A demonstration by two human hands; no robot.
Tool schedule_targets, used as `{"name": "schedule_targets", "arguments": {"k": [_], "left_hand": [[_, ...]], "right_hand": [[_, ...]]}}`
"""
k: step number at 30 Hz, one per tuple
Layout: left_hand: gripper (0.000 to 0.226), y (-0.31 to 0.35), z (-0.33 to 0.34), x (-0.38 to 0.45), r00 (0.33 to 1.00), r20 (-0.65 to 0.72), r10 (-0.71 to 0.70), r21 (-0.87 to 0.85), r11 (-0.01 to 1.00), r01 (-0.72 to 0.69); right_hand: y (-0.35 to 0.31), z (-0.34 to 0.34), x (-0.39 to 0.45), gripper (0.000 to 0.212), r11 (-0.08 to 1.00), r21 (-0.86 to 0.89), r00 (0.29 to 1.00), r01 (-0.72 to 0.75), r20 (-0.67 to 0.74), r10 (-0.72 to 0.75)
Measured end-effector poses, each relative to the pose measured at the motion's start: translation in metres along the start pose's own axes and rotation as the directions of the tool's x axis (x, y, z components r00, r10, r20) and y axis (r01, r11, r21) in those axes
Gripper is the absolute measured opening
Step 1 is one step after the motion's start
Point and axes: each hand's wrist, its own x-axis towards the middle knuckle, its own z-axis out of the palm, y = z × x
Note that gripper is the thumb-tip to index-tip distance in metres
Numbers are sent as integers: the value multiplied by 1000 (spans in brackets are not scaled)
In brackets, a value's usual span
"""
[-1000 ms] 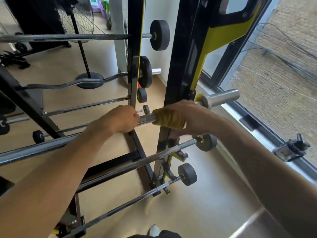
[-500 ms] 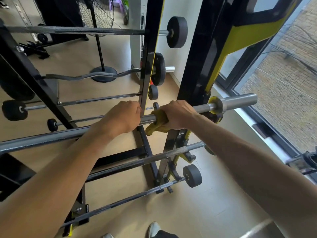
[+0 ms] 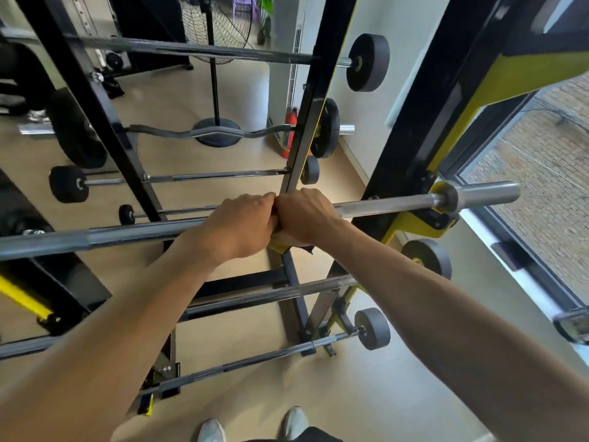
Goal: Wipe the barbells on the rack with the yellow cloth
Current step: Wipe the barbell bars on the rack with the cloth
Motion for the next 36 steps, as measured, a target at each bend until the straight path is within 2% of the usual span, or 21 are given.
{"name": "schedule_targets", "arguments": {"k": [4, 7, 11, 14, 21, 24, 26, 27, 28, 30, 31, 32, 33, 34, 36], "left_hand": [[19, -16, -6, 3, 1000, 18, -4, 123, 992, 2], [17, -23, -15, 5, 997, 73, -29, 166, 986, 16], [25, -33, -10, -1, 998, 60, -24, 118, 993, 17], [28, -45, -4, -14, 999, -16, -39, 52, 998, 39], [29, -90, -12, -62, 972, -232, -43, 161, 983, 82], [39, -118, -25, -89, 937, -339, -86, 76, 990, 119], [36, -135, -33, -110, 853, -511, -109, -50, 994, 98], [29, -140, -38, -123, 771, -622, -139, -136, 988, 69], [23, -145, -43, -135, 655, -730, -194, -230, 973, 31], [16, -156, -53, -156, 351, -883, -313, -356, 933, -63], [13, -165, -57, -166, 211, -913, -350, -373, 924, -83], [10, -177, -60, -174, 103, -922, -372, -380, 922, -70], [10, -189, -61, -182, 29, -918, -394, -395, 918, -21], [17, -202, -63, -190, -14, -904, -427, -427, 903, 54], [36, -226, -63, -205, -24, -842, -538, -527, 814, 242]], "right_hand": [[-23, 2, 0, 25, 999, -16, 997, -37, -67, 36], [-32, 1, 1, 26, 999, 7, 998, -34, -61, 34], [-36, -3, 5, 31, 1000, -5, 1000, 9, -3, -9], [-44, -9, 14, 29, 1000, -7, 998, 27, 52, -27], [-103, -11, 42, 22, 998, -12, 997, 63, 38, -63], [-131, -11, 54, 20, 997, -7, 997, 80, 21, -80], [-150, -11, 61, 19, 994, 23, 994, 108, 8, -108], [-158, -10, 63, 20, 992, 36, 993, 119, -1, -119], [-165, -10, 65, 23, 991, 45, 992, 129, -14, -129], [-176, -10, 70, 29, 987, 49, 987, 156, -33, -155], [-182, -10, 72, 31, 985, 47, 986, 165, -37, -164], [-189, -11, 74, 33, 984, 40, 984, 173, -40, -171], [-198, -12, 76, 34, 983, 26, 982, 183, -45, -182], [-207, -14, 77, 35, 980, 12, 979, 197, -50, -196], [-222, -21, 80, 36, 976, 8, 975, 218, -37, -217]]}}
